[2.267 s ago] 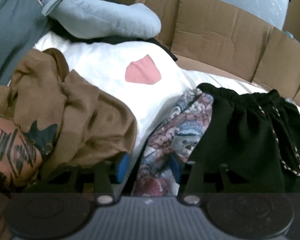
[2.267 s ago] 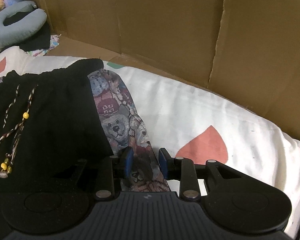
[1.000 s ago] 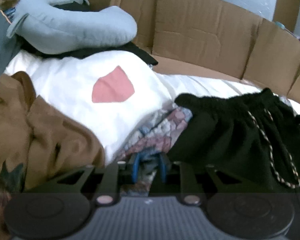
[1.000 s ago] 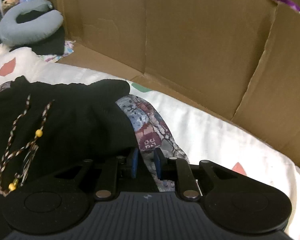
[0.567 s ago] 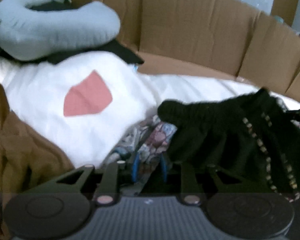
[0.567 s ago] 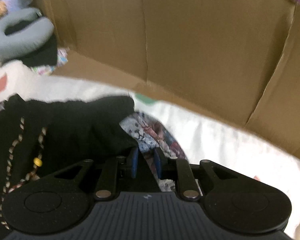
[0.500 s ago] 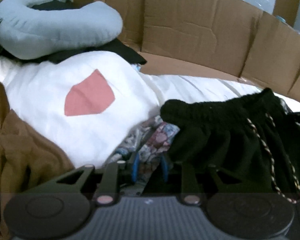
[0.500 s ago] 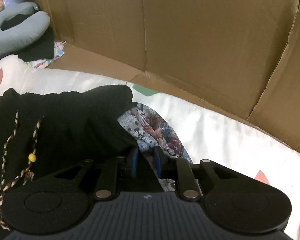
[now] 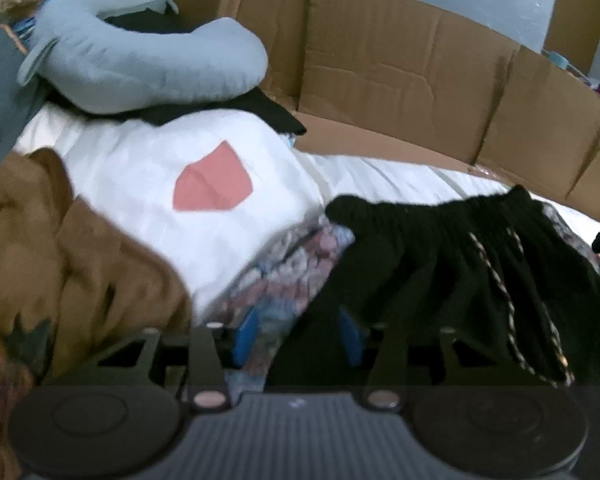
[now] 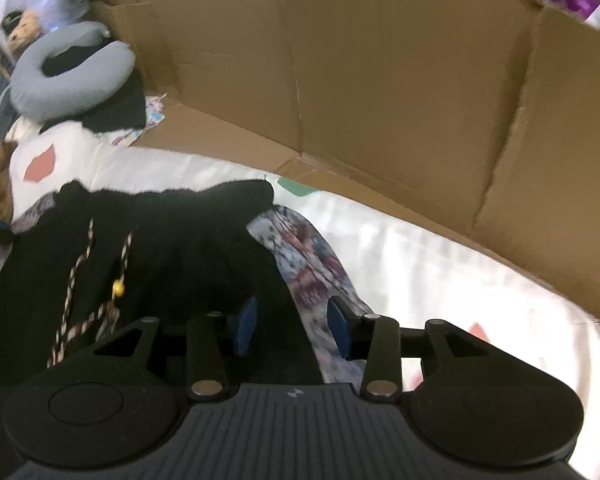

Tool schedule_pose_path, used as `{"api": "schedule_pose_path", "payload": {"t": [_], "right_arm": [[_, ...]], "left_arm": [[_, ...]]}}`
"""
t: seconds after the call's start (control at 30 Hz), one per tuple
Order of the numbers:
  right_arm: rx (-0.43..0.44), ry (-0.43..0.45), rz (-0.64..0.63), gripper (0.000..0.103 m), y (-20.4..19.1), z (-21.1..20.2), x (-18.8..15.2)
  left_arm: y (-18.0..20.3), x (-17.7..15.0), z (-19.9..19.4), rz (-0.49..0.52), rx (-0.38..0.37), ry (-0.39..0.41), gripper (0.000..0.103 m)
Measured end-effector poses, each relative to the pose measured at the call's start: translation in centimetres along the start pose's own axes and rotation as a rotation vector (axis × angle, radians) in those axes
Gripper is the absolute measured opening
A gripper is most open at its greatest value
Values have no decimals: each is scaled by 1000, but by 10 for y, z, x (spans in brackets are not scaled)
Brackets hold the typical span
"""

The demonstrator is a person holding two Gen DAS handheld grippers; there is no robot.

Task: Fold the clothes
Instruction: 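Open both grippers and lift them off the flattened jacket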

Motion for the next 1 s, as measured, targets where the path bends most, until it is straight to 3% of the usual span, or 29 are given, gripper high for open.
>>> {"api": "schedule_pose_path", "payload": {"t": [0.23, 0.57, 1.0], "right_arm": [[4, -13, -80, 46, 11, -37, -31], [-84, -125, -80, 45, 45, -70, -113], [-164, -139, 6, 44, 69, -116, -177]], "left_arm": [[7, -42, -21, -15, 1, -44, 49], [14, -111, -52, -14, 23, -132, 49], [5, -172, -100, -50, 41, -138, 49]]}}
Point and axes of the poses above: each gripper's, at about its wrist camera, not at the fingertips, and z roughly the way its jaws point, y to its right, x to its top, the point moved 2 cm from there along z, roughly the way its jaws point, and after that the axes turned 8 degrees about z, right-handed, at the moved point
